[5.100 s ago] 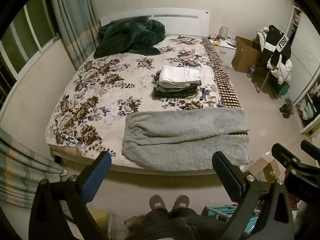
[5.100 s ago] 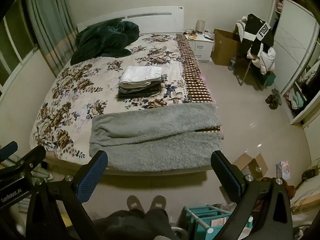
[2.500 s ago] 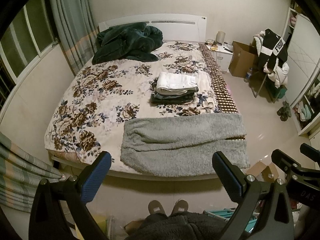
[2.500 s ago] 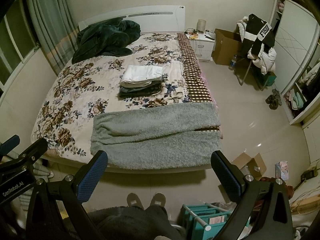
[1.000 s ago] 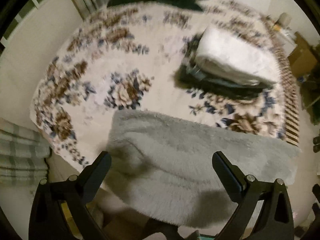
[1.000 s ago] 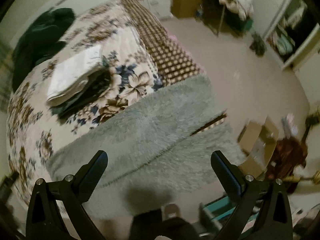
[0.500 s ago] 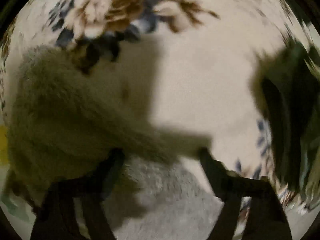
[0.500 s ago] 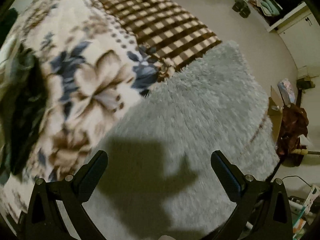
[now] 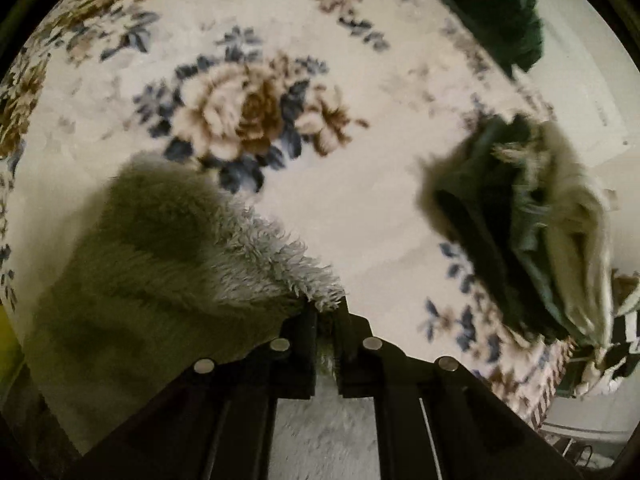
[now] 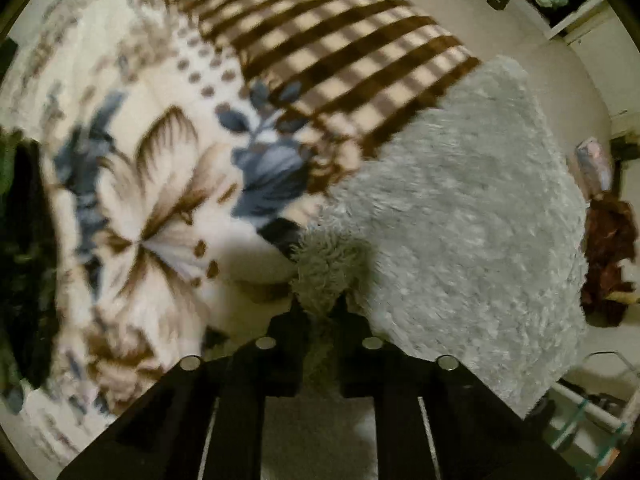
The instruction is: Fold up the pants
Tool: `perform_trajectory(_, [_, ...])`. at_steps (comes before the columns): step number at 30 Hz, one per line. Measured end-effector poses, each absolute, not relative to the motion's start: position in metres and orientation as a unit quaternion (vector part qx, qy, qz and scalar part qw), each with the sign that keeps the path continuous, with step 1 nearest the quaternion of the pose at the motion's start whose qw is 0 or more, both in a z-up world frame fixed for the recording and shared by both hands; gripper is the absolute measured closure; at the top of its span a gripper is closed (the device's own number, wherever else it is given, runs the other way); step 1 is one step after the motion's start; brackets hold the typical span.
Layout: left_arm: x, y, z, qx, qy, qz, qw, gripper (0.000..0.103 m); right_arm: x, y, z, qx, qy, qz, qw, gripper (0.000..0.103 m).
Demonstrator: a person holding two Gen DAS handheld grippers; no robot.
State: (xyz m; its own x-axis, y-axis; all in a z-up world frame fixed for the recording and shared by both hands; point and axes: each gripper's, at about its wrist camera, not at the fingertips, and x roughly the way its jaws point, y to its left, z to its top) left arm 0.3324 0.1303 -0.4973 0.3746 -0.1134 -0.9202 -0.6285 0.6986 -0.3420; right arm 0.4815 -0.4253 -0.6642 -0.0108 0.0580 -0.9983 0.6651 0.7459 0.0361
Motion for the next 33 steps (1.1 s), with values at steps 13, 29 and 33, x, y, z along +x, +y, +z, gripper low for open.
perform_trajectory(13, [0.178,0.128,-0.448,-0.389,0.476,0.171,0.770,0.099,0.277,-0.464,-0.568,0.277,0.637,-0.154,0.703,0.094])
perform_trajectory(29, [0.071,0.149,-0.533,-0.409,0.530,0.208,0.713,0.050,0.133,-0.490,-0.667,0.312,0.697,-0.150,0.628,0.056])
perform_trajectory(33, [0.081,0.166,-0.526,-0.383,0.508,0.224,0.738,0.012,0.148,-0.503,-0.640,0.306,0.654,-0.155,0.675,0.020])
